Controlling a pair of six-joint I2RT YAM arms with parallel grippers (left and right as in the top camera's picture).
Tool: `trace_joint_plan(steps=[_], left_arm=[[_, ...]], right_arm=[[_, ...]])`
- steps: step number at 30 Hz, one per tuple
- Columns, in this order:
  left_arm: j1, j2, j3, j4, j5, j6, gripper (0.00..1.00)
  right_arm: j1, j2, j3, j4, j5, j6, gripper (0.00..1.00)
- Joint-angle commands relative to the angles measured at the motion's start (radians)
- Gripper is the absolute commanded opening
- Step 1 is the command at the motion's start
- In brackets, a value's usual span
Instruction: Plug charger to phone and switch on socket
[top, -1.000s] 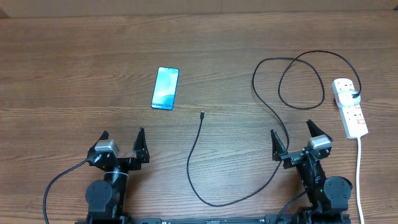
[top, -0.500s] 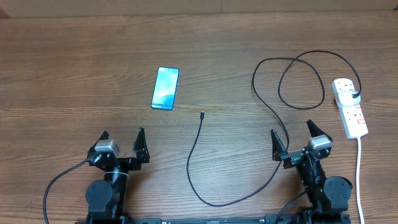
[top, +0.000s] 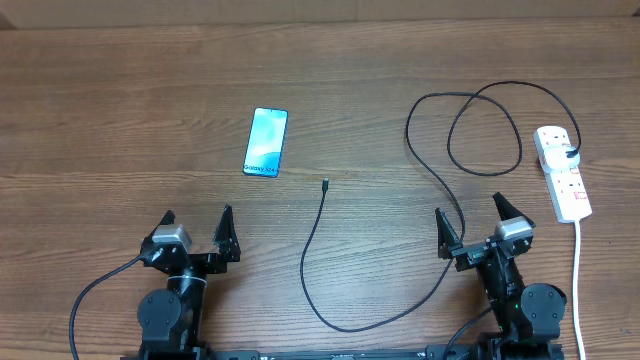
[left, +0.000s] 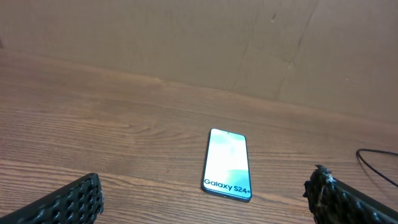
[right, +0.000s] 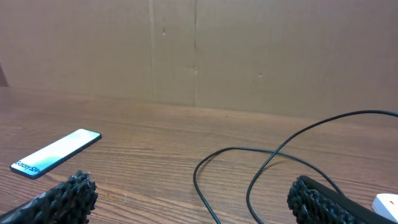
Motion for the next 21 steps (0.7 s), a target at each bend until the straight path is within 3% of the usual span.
trace_joint_plan(steps=[1, 21], left_arm=[[-0.002, -0.010, -0.003, -0.001, -0.010, -0.017, 1.00], [-0.002, -0.010, -0.003, -0.001, -0.011, -0.017, 1.00]], right_arm=[[0.003, -0.008, -0.010, 0.003, 0.006, 0.006, 1.00], [0.003, -0.008, -0.010, 0.003, 0.006, 0.005, 1.00]])
